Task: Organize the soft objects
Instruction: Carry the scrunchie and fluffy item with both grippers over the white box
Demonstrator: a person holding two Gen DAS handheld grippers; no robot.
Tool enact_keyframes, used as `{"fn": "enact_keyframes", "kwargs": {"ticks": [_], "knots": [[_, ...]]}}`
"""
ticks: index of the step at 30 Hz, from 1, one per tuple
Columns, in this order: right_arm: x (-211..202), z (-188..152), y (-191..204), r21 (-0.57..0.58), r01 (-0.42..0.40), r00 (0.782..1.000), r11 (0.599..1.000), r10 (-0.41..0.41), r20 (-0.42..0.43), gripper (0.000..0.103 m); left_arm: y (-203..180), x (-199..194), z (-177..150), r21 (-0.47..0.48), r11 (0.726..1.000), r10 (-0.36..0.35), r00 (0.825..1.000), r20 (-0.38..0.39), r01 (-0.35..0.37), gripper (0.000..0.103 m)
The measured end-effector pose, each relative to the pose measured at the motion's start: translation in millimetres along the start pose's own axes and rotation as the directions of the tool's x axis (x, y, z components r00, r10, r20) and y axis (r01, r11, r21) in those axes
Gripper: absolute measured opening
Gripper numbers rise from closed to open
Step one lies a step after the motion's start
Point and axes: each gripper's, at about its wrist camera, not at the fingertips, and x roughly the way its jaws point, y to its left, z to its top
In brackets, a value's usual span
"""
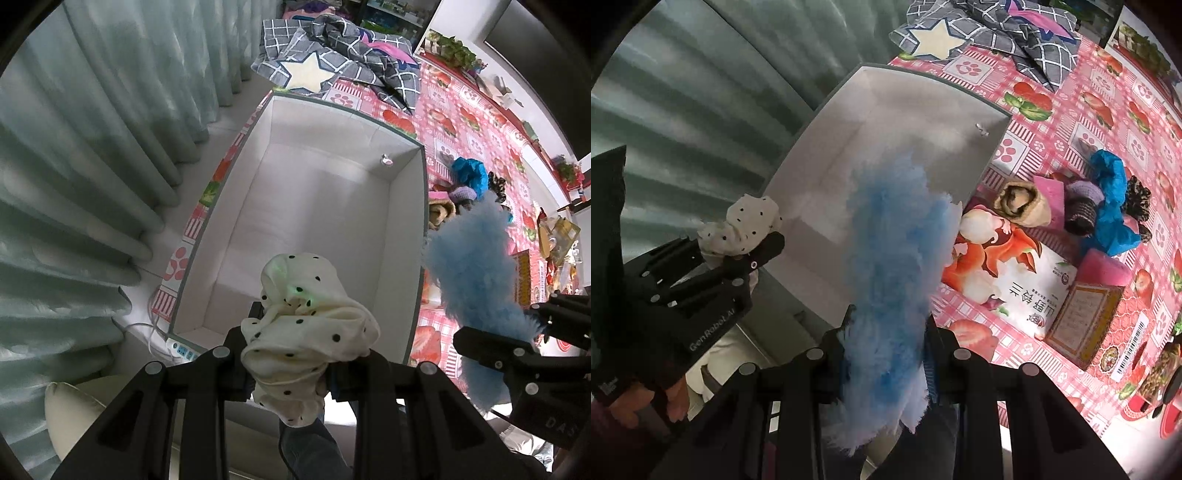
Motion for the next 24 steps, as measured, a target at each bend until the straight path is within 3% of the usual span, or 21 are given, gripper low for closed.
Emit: {"fn": "enact_keyframes", "kwargs": {"ticks": [24], "knots": [[11.0, 18.9, 17.0, -0.022, -0.029, 1.0, 0.999, 0.029, -0.001, 0.032, -0.8, 11.3, 2.6, 0.023, 0.999, 0.049, 0.998, -0.029, -0.048, 0.031]]}}
